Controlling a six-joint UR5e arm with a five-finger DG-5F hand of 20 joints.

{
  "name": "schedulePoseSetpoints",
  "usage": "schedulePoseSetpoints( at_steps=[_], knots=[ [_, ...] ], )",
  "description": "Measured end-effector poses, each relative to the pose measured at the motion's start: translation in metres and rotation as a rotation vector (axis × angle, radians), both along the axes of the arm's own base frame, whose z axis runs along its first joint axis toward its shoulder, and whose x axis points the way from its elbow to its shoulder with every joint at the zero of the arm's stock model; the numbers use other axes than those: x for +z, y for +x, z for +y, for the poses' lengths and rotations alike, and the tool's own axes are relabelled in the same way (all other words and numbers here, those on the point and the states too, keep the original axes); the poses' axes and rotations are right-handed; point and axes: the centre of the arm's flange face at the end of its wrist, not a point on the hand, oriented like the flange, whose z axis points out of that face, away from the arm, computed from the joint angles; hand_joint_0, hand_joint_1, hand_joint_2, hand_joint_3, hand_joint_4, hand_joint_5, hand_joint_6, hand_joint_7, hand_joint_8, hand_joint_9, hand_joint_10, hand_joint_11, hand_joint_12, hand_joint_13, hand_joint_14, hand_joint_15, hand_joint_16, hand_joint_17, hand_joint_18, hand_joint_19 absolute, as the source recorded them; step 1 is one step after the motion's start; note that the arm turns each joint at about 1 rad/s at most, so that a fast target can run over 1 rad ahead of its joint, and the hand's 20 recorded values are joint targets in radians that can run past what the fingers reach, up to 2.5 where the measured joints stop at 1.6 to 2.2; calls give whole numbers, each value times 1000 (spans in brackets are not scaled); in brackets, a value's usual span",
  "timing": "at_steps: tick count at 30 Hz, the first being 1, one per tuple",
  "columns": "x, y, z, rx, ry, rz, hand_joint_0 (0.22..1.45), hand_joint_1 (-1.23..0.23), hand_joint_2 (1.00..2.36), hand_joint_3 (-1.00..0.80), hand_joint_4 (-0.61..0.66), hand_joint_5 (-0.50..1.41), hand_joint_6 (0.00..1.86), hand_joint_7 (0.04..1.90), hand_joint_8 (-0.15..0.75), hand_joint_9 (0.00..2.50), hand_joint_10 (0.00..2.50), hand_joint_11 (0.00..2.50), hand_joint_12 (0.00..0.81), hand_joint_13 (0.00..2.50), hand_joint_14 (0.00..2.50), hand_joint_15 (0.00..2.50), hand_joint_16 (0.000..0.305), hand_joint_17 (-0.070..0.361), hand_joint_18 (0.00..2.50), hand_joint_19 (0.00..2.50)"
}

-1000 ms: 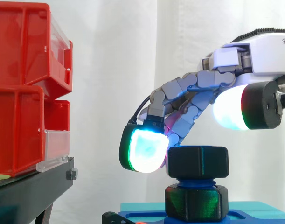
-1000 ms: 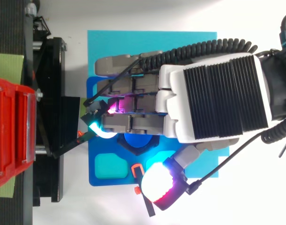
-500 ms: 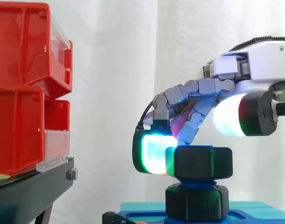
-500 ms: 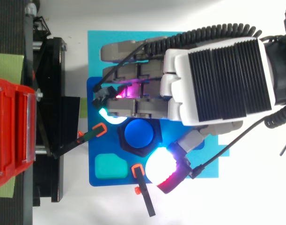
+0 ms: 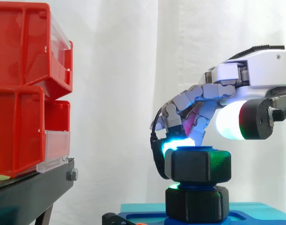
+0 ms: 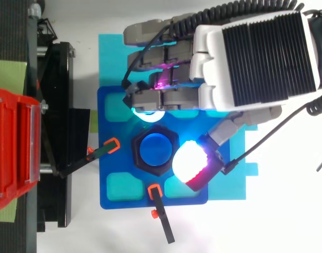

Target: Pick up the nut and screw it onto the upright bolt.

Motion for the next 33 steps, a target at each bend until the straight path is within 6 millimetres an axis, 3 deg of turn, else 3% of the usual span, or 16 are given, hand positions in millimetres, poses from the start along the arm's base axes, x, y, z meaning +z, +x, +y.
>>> schedulePoseSetpoints(
  at_steps=[2,4,7,13,17,26,33],
  knots=[
    [0,0,-3,-1,-1,-2,553,-196,1000,-500,189,-3,627,1252,274,984,0,0,196,759,0,0,12,28,395,0],
    [0,0,-4,-3,-2,-3,553,-194,1000,-500,211,3,517,1447,272,982,0,0,199,752,0,0,13,29,387,0],
    [2,0,-7,-6,-2,-8,550,-191,1000,-500,183,-27,504,1296,269,966,0,0,204,740,0,0,14,31,365,0],
    [14,3,-11,-11,-2,-29,539,-184,1000,-500,269,-75,504,986,260,910,0,0,215,699,0,0,16,36,334,0],
    [24,7,-9,-10,-2,-44,530,-173,1000,-500,239,-94,503,795,240,828,0,0,228,655,0,0,20,44,288,0],
    [31,14,9,-3,6,-76,515,-128,1000,-500,217,-108,502,717,219,689,0,0,258,530,0,0,26,58,179,0],
    [21,15,33,-6,16,-54,512,-121,1000,-500,214,-109,502,726,216,646,0,0,264,499,0,0,28,62,144,0]
  ],
)
